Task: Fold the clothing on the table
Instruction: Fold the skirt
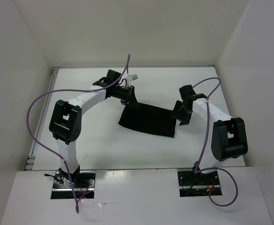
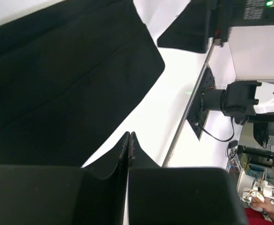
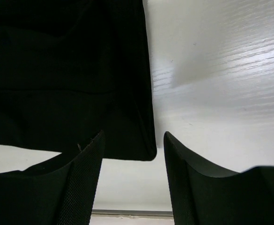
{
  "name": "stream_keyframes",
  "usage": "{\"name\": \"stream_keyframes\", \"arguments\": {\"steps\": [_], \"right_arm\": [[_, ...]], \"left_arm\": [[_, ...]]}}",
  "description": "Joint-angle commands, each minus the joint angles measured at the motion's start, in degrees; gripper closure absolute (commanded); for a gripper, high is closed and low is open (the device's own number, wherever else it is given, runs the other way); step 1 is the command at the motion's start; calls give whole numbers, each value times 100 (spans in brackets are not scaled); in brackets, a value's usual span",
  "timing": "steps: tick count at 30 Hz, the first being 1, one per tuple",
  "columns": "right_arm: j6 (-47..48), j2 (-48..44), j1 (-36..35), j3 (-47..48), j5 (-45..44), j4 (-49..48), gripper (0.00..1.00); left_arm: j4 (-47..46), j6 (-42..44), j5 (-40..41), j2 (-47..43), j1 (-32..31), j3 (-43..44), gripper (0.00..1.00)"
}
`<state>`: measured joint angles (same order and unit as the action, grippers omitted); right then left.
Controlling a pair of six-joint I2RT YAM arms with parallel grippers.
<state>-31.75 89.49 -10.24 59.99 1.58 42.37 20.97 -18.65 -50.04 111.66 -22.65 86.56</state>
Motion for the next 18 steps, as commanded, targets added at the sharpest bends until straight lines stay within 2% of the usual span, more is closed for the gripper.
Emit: {"name": "stream_keyframes", "arguments": {"steps": [1,3,10,18], "right_arm": [[-287,41,31,-206,167,-299,42],[-358,199,31,-259,167,-474,43],[-569,596,31,-365,-105,-809,58],[-622,1061,31,-470,78,-1125,71]], "left_arm": [[-32,222,-322,49,-20,273,100],[-84,222,-322,207,-20,334,100],[-32,275,-445,278,-20,388,100],[-32,275,-331,278,-20,388,98]]}}
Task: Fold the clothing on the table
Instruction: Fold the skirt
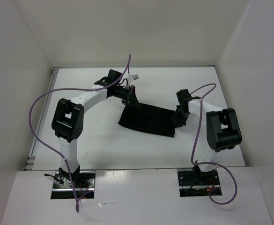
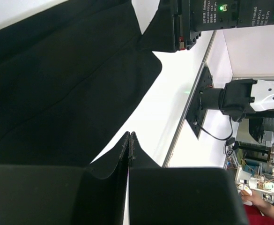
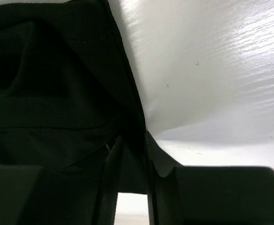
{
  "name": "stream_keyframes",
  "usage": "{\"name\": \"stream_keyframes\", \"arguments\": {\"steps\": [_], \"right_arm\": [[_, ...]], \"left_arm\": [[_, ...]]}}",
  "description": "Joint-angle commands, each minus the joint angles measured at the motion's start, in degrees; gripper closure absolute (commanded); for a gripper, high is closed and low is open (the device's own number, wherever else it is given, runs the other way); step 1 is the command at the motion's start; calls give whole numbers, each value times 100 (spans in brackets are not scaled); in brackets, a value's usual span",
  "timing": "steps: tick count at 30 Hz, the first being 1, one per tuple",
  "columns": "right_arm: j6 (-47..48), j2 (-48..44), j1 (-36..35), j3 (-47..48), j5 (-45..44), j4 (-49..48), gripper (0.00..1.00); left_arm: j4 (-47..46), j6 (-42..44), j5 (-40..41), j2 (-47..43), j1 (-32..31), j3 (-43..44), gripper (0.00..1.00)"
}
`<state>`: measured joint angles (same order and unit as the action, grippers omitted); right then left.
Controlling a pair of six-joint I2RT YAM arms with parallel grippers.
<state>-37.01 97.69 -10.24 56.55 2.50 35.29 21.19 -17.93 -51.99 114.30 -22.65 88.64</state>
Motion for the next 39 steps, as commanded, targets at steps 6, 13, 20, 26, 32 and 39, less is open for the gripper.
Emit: {"name": "stream_keyframes", "arguments": {"steps": [6,13,20,26,32,39], "right_arm": [[-95,356,31,-250,40,-593,95],[-148,-56,31,-189,-92,-409,100],[19,-426,31,119,-154,-145,100],[72,-373,31,452,-154,-92,100],[186,-321,31,558,-92,-40,100],[239,-206,31,664,31,-40,100]], "left_arm": [[-54,203,-22,382,-81,408,97],[157,396,416,935,-380,681,97],[298,449,523,1182,-626,514,97],[579,563,645,1234,-819,207,97],[790,624,760,1288,-1013,74,97],[913,643,813,1446,-1250,13,97]]}}
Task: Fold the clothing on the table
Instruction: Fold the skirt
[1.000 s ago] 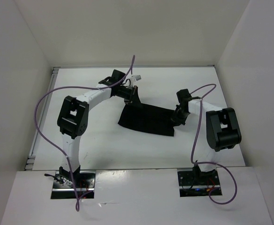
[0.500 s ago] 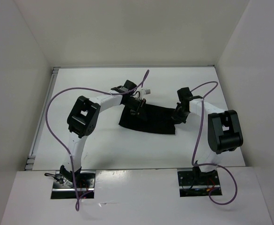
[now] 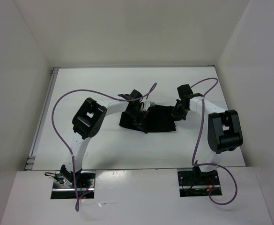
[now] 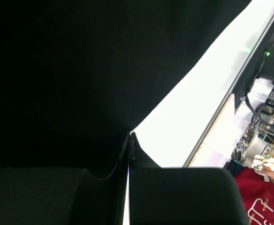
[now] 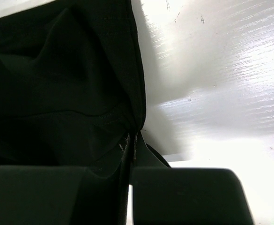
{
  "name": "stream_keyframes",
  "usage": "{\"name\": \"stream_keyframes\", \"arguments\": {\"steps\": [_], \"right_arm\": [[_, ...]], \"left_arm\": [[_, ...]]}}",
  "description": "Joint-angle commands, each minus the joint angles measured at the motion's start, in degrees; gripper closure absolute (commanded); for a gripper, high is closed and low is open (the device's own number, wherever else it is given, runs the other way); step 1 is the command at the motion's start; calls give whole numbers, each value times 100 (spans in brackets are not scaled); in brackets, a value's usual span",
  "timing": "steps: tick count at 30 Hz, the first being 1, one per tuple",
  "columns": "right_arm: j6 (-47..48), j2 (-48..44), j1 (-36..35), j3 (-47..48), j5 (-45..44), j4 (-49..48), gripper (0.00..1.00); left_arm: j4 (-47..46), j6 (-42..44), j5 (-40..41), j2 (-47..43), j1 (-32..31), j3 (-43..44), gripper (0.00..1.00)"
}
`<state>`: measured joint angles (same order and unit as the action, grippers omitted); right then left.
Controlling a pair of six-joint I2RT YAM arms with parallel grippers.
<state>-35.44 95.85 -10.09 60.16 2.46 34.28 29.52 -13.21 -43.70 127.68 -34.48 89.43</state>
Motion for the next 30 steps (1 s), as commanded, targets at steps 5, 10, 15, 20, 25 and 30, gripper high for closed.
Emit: {"name": "stream_keyframes", "arguments": {"steps": [5,10,15,20,25,30], "right_arm": [[143,-258,16,496,350,123,100],[257,-664,16,830,782,377,100],[423,-726,-309,1023,1186,430,100],[424,-673,-942,1252,1292,272,100],[476,-454,-1109,1499,1239,272,100],[538,-252,-1109,1709,985,447,100]], "left_arm": [[19,117,64,319,-173,-66,97],[19,-5,116,521,-173,83,97],[-192,-120,-233,767,-121,425,97],[-192,-243,-577,970,-15,883,97],[-17,-296,-850,393,283,1059,95],[571,-42,-272,-636,705,1059,91]]}}
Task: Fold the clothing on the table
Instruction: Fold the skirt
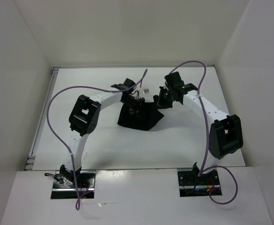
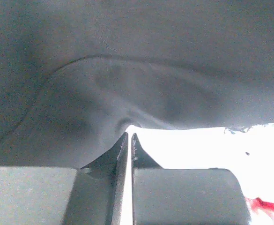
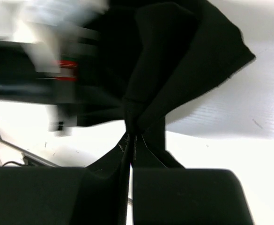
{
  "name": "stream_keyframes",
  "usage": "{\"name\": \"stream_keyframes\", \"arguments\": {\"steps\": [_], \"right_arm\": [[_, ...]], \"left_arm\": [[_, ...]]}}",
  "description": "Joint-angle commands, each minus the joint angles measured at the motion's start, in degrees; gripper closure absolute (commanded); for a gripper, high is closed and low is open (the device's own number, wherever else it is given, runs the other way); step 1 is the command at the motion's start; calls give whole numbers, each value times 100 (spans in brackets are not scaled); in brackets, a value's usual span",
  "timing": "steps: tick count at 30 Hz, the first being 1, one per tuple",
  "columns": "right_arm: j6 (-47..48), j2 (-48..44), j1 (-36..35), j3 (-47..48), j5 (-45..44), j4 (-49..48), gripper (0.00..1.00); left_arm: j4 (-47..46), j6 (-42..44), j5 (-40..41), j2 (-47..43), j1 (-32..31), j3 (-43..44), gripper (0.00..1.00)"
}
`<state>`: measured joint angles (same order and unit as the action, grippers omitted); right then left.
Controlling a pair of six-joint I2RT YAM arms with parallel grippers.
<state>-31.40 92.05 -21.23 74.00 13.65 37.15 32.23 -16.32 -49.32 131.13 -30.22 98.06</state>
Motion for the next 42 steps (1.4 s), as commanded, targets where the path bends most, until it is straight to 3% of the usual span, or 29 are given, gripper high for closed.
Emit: {"name": "stream_keyframes", "arguments": {"steps": [1,8,11,19,27,42], "right_arm": [[186,181,5,396,-134,161,100],[239,296,5,703,-301,267,100],[239,418,5,861,-301,381,100],[239,612,-152,1380,-301,487,100],[116,1279,-697,1670,-47,180,100],[11,2853,-1418,3050,59,47,100]], "left_arm": [[354,269,422,-1089,454,196,90],[302,155,1345,-1424,1351,-472,88],[302,155,1872,-1363,1518,-665,88],[108,102,2339,-888,1572,-1157,92],[-138,50,2049,-651,1572,-1395,92],[-243,50,1601,-650,1572,-1448,92]]}}
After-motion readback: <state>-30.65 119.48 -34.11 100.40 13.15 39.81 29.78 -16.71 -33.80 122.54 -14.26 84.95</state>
